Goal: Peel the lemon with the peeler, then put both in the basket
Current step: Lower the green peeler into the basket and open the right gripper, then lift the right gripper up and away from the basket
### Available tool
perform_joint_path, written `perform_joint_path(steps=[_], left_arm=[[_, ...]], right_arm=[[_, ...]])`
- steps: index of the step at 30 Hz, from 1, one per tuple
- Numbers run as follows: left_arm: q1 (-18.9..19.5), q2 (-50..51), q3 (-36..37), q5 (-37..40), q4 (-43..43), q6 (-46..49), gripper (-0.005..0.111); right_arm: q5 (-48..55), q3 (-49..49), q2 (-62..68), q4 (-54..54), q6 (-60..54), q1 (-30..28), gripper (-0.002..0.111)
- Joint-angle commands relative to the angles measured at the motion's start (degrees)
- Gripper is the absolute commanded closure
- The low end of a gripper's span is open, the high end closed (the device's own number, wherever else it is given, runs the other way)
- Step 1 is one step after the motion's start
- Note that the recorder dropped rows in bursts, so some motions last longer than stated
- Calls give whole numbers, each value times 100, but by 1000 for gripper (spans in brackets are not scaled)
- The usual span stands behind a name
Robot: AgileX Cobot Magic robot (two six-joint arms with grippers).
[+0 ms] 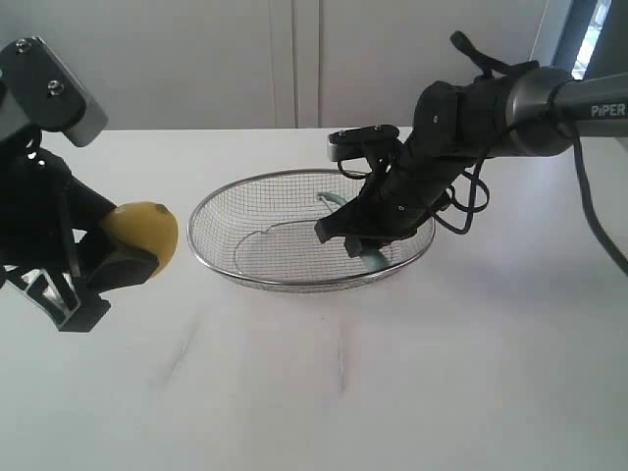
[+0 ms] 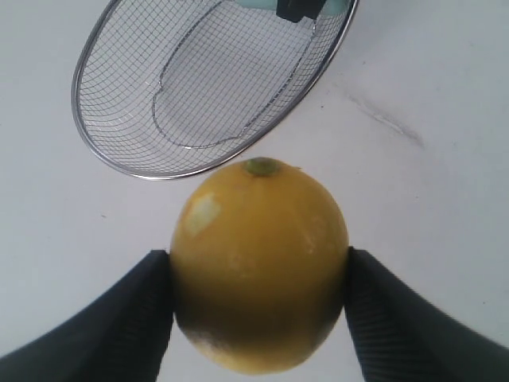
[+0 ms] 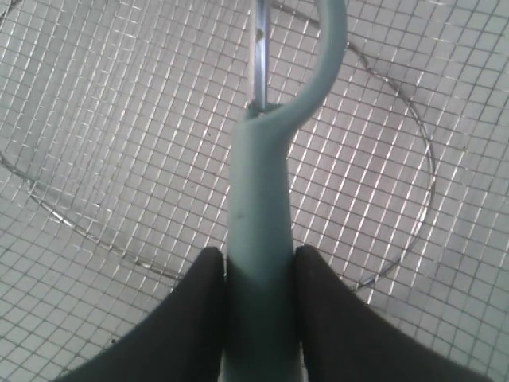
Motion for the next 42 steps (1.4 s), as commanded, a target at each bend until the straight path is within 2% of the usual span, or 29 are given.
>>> perform_joint_path(steps=[1,7,18,21,28,31,37,42], left_arm=[[-18,-66,-38,-58,-104,-63,107],[-18,-66,-38,-58,-104,-63,107],[-18,-66,-38,-58,-104,-63,107],[-18,-66,-38,-58,-104,-63,107],[-18,-66,-38,-58,-134,-63,107],[-18,-66,-38,-58,-151,-63,107],[-18,-66,-38,-58,-151,-63,107],[-18,-66,-38,-58,-164,-63,107]], right_arm=[[-202,-28,-1,10,-8,-2,108],[-661,-28,10,-3,-8,-2,108],[-531,-28,291,-11,-185,-2,107],[-478,-28,328,-11,-281,-2,97],[-331,-28,328,34,-280,-2,63],[-274,-28,218,102,-269,-2,55],[-153,-234,-349,307,-269,-2,53],[576,-428,-1038,315,-243,-2,53]])
